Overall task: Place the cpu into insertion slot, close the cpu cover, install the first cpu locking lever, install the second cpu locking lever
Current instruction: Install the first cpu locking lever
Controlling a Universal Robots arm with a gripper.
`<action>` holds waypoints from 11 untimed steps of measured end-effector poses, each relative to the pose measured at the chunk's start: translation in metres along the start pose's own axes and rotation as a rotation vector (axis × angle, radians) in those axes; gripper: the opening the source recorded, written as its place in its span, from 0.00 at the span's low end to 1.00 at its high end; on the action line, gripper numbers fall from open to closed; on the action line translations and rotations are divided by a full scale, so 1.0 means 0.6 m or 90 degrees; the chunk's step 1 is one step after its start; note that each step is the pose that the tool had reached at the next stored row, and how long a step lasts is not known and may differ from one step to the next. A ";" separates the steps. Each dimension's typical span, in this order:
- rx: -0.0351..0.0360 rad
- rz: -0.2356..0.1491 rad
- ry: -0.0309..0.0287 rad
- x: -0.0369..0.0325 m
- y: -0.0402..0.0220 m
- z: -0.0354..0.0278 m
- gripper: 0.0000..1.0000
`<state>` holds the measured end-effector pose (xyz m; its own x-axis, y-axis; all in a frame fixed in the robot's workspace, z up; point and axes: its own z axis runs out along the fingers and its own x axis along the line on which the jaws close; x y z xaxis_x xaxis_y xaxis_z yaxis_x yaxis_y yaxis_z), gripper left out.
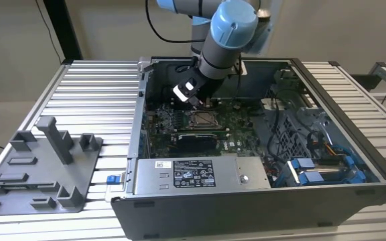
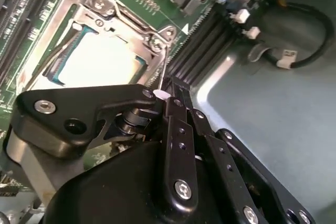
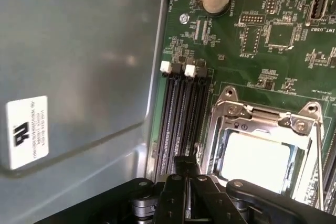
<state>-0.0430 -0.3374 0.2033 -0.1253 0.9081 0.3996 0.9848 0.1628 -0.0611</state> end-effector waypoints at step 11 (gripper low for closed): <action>-0.0017 -0.001 0.0059 0.022 -0.031 -0.001 0.00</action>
<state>-0.0630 -0.3289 0.2101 -0.1260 0.9042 0.4082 0.9849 0.1634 -0.0580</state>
